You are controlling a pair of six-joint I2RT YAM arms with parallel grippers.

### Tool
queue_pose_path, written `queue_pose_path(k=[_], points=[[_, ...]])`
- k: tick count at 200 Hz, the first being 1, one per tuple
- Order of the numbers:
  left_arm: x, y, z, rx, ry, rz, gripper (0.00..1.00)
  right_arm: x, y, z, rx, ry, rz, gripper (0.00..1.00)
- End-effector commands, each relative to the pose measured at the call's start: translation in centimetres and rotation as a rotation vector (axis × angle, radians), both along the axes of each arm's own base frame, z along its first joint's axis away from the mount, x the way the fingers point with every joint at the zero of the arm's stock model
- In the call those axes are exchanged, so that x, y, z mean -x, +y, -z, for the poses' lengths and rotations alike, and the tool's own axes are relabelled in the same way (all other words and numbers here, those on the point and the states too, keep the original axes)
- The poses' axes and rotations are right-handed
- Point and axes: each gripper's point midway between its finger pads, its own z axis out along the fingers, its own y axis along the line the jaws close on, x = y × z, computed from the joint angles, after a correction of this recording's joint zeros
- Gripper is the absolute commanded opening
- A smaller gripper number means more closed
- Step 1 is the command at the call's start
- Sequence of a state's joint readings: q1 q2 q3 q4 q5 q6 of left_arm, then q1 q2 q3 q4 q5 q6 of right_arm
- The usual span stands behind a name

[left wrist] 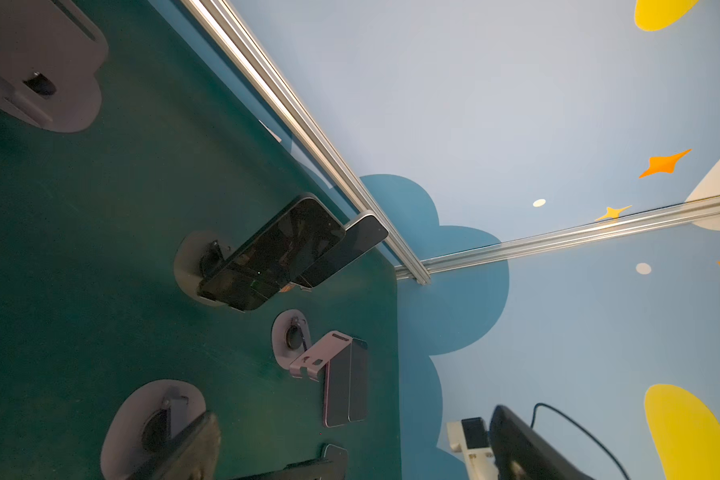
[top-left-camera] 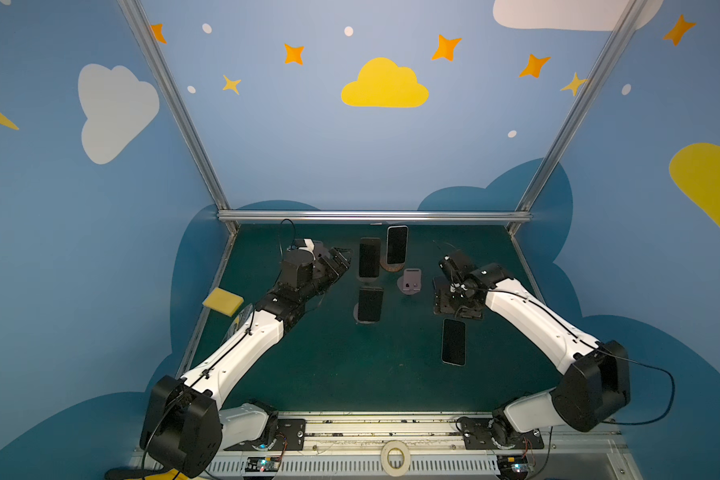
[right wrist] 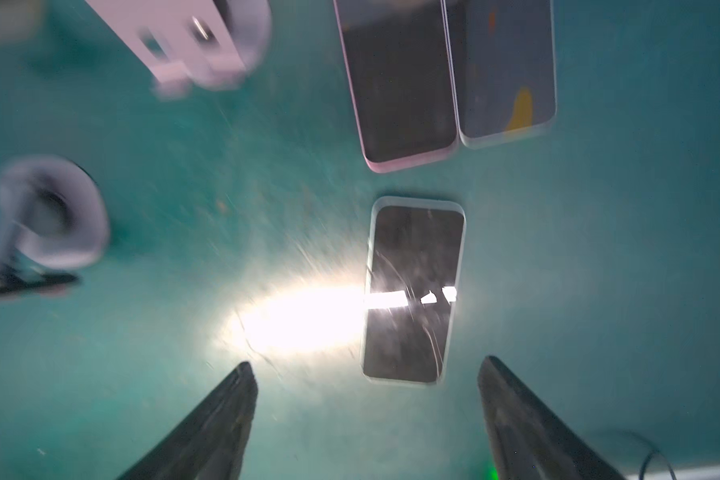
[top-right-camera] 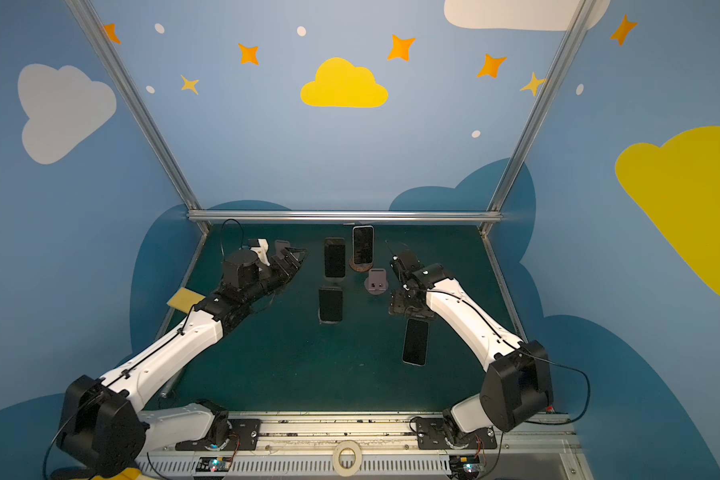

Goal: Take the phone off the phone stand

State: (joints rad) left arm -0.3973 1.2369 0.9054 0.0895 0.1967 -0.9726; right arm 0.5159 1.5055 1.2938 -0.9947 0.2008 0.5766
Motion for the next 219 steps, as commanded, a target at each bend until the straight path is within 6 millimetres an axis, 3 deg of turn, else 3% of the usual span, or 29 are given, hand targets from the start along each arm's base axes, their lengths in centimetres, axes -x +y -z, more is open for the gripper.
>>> queue_pose_path(k=[1,40,74,121,164,219], points=[[0.0,1.2,-1.8,-0.058,-0.054,-0.050,1.00,-3.6,2.4,0.0,-0.013,-0.061,-0.012,0.86],[0.5,2.4,-3.4,-0.101,-0.102,-0.090,1.00,-9.8,6.3,1.9,-0.027,-0.093,-0.018,0.89],[0.6,3.0,-3.6,-0.109,-0.118,-0.116,1.00,-12.8,8.0,2.8,-0.021,-0.112,-0.011,0.89],[0.4,2.6,-3.3,-0.103,-0.110,-0.104,1.00,-13.9,8.7,4.4,-0.009,-0.090,-0.013,0.89],[0.3,2.4,-2.9,-0.102,-0.095,-0.096,1.00,-14.3,8.7,4.7,0.001,-0.098,-0.005,0.88],[0.2,2.2,-2.5,-0.101,-0.085,-0.086,1.00,-14.6,8.7,6.1,0.015,-0.085,0.032,0.77]])
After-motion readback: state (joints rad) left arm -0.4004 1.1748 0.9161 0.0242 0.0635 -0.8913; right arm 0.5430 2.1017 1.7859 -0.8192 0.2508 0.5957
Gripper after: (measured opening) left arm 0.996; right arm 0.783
